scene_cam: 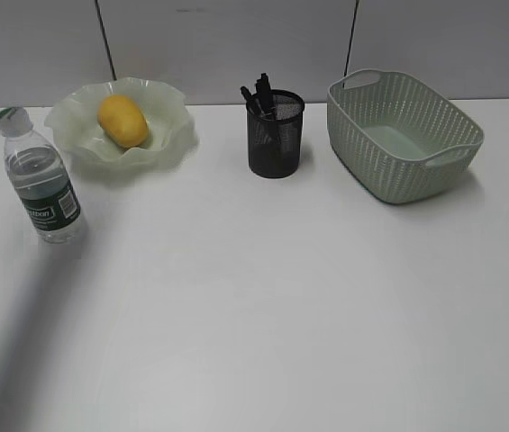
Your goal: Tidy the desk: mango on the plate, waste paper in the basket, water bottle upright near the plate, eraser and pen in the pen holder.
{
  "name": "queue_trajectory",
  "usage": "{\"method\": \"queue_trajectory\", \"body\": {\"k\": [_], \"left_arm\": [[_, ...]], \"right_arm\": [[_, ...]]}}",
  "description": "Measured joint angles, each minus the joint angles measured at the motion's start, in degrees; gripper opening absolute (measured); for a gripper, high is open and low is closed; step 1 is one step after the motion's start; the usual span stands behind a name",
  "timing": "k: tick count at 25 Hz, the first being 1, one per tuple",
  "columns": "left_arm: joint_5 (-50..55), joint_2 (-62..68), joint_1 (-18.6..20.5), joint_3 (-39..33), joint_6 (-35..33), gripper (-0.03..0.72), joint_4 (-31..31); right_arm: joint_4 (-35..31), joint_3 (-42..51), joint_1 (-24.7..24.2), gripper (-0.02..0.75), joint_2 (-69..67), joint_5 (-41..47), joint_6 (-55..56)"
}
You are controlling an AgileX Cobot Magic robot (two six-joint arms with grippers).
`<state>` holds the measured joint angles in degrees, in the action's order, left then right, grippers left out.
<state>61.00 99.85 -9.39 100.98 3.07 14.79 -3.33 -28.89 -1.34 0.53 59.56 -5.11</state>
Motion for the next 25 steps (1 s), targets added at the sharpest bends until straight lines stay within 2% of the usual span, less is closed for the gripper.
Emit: {"method": "queue_trajectory", "body": {"k": [5, 10, 13, 19, 25], "left_arm": [[8.13, -2.20, 7.70, 0.19, -6.01, 0.456, -7.13], [8.36, -8.41, 9.56, -4.66, -8.15, 0.456, -11.74], [8.30, -15.33, 9.56, -13.32, -8.26, 0.456, -13.40], [7.93, -35.74, 9.46, -39.34, -8.32, 0.456, -14.42], [6.55, -58.58, 9.46, -55.85, -8.32, 0.456, -15.79]], "right_arm": [[0.00, 0.00, 0.00, 0.467, 0.00, 0.00, 0.00], [0.00, 0.00, 0.00, 0.467, 0.00, 0.00, 0.00], [0.00, 0.00, 0.00, 0.467, 0.00, 0.00, 0.00], [0.00, 0.00, 0.00, 0.467, 0.00, 0.00, 0.00], [0.00, 0.00, 0.00, 0.467, 0.00, 0.00, 0.00]]}}
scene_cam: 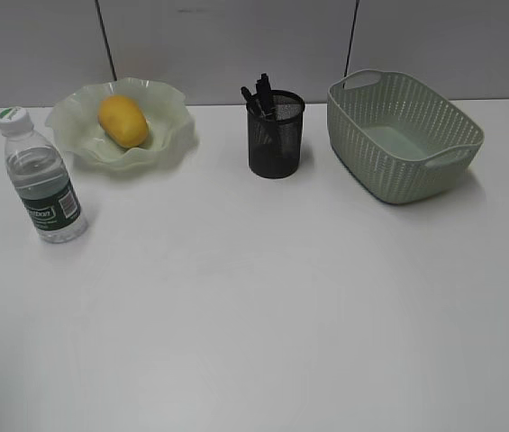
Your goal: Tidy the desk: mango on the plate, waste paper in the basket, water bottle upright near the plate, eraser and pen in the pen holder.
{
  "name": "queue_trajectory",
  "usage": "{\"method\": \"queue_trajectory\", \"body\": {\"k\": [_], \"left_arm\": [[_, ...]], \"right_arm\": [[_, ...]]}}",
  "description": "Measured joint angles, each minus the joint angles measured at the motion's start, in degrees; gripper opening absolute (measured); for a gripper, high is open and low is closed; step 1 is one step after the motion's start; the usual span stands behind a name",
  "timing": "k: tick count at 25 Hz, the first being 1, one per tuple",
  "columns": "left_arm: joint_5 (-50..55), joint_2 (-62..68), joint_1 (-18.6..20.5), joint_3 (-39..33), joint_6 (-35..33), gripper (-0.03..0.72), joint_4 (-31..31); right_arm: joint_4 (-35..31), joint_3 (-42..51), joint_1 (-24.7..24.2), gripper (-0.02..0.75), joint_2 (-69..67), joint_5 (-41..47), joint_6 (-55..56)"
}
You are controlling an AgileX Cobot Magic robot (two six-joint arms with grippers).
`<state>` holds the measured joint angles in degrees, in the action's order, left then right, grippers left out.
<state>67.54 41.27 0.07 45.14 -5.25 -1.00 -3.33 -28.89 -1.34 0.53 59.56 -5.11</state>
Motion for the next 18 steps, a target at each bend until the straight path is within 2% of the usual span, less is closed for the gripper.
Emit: {"method": "queue_trajectory", "body": {"k": [10, 18], "left_arm": [[-0.23, -24.77, 0.00, -9.38, 0.00, 0.456, -4.84], [-1.21, -34.98, 0.00, -12.21, 3.76, 0.456, -5.95]], "right_arm": [[-0.05, 0.00, 0.00, 0.467, 0.00, 0.00, 0.00], [-0.05, 0.00, 0.00, 0.467, 0.00, 0.00, 0.00]]}}
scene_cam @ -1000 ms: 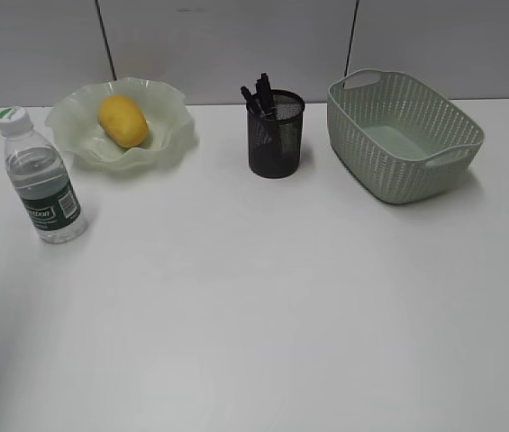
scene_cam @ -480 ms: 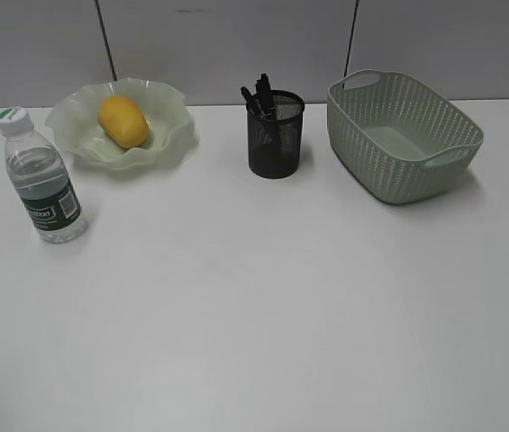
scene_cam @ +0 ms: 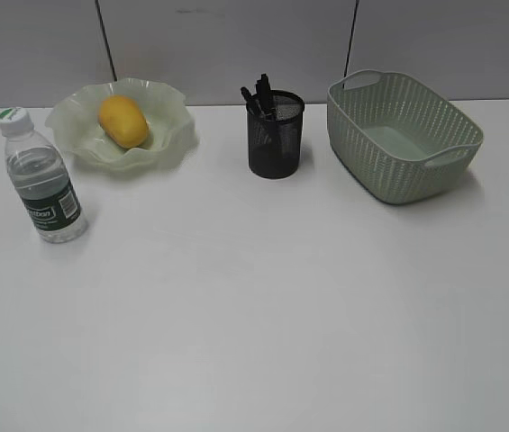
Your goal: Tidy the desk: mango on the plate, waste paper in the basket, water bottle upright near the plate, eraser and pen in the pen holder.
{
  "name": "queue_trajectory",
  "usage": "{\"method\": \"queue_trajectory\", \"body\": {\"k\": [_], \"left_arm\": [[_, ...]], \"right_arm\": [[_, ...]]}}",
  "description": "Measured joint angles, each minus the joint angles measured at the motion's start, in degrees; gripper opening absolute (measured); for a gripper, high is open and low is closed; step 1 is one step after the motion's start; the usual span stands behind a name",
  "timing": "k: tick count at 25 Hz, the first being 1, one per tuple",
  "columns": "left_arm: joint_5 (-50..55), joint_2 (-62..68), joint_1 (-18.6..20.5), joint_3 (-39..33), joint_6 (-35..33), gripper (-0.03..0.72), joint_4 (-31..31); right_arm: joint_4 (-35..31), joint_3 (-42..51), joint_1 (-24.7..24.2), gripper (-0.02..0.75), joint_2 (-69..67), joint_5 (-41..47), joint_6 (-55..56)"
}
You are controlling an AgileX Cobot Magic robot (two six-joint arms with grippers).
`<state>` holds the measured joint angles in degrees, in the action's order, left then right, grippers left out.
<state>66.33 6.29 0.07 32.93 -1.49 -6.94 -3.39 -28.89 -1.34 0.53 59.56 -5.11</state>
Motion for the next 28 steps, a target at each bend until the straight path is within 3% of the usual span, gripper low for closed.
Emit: {"method": "queue_trajectory", "body": {"k": [8, 28], "left_arm": [[-4.01, -6.42, 0.00, -2.27, 1.49, 0.456, -0.06], [-5.16, -6.73, 0.00, -2.91, 2.71, 0.445, 0.52]], "right_arm": [[0.00, 0.00, 0.00, 0.467, 0.00, 0.00, 0.00], [-0.06, 0.00, 0.00, 0.467, 0.00, 0.00, 0.00]]}}
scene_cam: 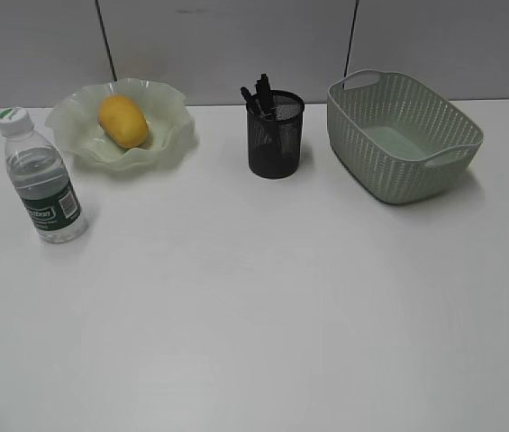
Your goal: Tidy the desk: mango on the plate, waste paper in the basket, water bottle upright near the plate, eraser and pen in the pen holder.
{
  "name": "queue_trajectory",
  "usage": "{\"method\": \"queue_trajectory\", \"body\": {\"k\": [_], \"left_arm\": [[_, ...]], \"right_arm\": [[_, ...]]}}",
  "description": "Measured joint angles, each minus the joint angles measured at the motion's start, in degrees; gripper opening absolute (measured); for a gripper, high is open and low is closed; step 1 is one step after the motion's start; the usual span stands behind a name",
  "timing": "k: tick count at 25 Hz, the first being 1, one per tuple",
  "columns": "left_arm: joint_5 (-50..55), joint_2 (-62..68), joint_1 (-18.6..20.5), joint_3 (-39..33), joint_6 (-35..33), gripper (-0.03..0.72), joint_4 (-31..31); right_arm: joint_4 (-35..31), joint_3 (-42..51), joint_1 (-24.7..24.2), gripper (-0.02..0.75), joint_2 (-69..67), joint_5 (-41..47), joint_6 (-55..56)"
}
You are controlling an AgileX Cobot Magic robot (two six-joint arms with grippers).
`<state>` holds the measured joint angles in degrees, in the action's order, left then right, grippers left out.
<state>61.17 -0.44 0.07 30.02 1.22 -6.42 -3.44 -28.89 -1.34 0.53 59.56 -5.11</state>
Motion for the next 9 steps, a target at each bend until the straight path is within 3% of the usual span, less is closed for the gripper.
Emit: {"method": "queue_trajectory", "body": {"k": [9], "left_arm": [[0.00, 0.00, 0.00, 0.00, 0.05, 0.435, 0.00]], "right_arm": [[0.00, 0.00, 0.00, 0.467, 0.00, 0.00, 0.06]]}}
